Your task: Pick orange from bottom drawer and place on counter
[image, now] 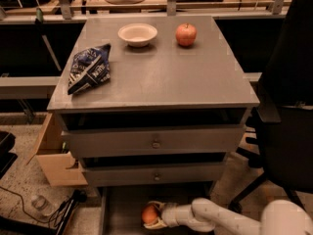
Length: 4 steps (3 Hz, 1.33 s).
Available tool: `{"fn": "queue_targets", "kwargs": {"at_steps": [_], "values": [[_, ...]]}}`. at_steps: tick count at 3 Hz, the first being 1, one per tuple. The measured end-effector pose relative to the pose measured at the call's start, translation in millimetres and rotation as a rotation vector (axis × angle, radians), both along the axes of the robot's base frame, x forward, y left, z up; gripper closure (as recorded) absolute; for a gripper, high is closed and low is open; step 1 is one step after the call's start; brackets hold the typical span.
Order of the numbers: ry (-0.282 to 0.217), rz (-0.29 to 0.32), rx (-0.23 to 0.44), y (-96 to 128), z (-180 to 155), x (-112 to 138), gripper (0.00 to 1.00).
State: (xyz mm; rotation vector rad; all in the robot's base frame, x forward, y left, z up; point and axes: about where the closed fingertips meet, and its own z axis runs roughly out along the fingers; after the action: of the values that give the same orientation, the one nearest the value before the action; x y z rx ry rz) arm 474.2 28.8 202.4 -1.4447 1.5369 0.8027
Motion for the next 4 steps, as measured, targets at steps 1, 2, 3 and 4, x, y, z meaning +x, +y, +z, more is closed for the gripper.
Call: {"fn": "queue_targets", "kwargs": {"at_steps": [1, 2, 3, 4], "values": [[-0.002, -0.091, 0.007, -29, 41, -20, 1.00], [0.004, -0.228, 0.030, -73, 91, -48, 1.00], [0.001, -0.318, 0.077, -107, 127, -68, 1.00], [-0.016, -0.402, 0.112, -132, 179, -75, 1.00]]}}
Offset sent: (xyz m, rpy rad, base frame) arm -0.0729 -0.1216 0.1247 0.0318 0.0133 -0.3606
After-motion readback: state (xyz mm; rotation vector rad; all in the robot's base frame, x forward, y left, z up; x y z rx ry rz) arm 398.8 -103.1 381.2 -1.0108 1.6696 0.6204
